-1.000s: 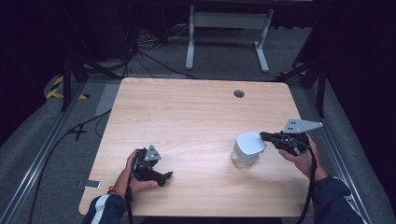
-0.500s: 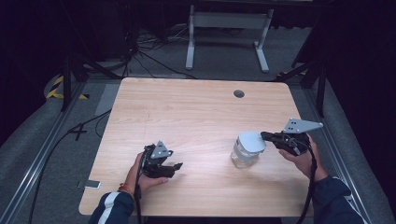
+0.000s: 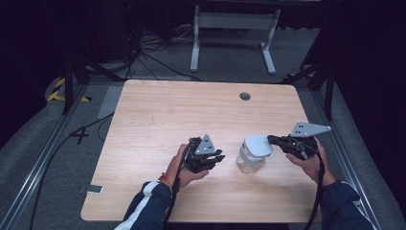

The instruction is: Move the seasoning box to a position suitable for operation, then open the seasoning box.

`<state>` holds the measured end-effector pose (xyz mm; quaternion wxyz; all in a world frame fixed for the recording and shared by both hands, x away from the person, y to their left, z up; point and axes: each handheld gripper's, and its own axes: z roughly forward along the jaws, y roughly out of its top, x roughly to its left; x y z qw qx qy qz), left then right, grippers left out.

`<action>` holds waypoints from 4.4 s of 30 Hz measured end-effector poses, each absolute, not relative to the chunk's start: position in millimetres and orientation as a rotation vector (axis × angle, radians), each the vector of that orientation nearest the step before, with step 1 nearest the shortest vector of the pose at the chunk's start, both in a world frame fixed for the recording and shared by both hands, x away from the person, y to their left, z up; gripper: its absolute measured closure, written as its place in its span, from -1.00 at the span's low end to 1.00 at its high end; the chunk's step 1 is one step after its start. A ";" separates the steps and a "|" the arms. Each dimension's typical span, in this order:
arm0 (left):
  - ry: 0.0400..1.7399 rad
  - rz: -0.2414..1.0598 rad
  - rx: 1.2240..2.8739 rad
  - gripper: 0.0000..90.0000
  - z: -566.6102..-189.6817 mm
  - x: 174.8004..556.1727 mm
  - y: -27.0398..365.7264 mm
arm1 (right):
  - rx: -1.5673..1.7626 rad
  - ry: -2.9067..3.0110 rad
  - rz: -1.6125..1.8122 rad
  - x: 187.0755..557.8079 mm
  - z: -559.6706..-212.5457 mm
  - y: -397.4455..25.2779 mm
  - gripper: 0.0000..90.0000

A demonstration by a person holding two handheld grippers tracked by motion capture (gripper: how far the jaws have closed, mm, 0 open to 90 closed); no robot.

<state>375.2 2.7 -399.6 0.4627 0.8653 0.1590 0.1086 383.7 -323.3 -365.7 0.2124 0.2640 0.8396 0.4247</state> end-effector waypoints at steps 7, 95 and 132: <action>0.360 0.264 2.124 0.76 -388.8 380.3 -23.0 | 0.738 2.328 1.178 383.8 -366.0 -324.6 1.00; 0.255 0.292 2.116 0.88 -337.5 411.9 -120.7 | 0.767 2.420 1.087 386.1 -381.6 -336.2 0.99; 0.451 0.524 2.225 0.78 -360.2 367.8 84.8 | 0.769 2.364 1.063 360.6 -370.0 -357.0 0.99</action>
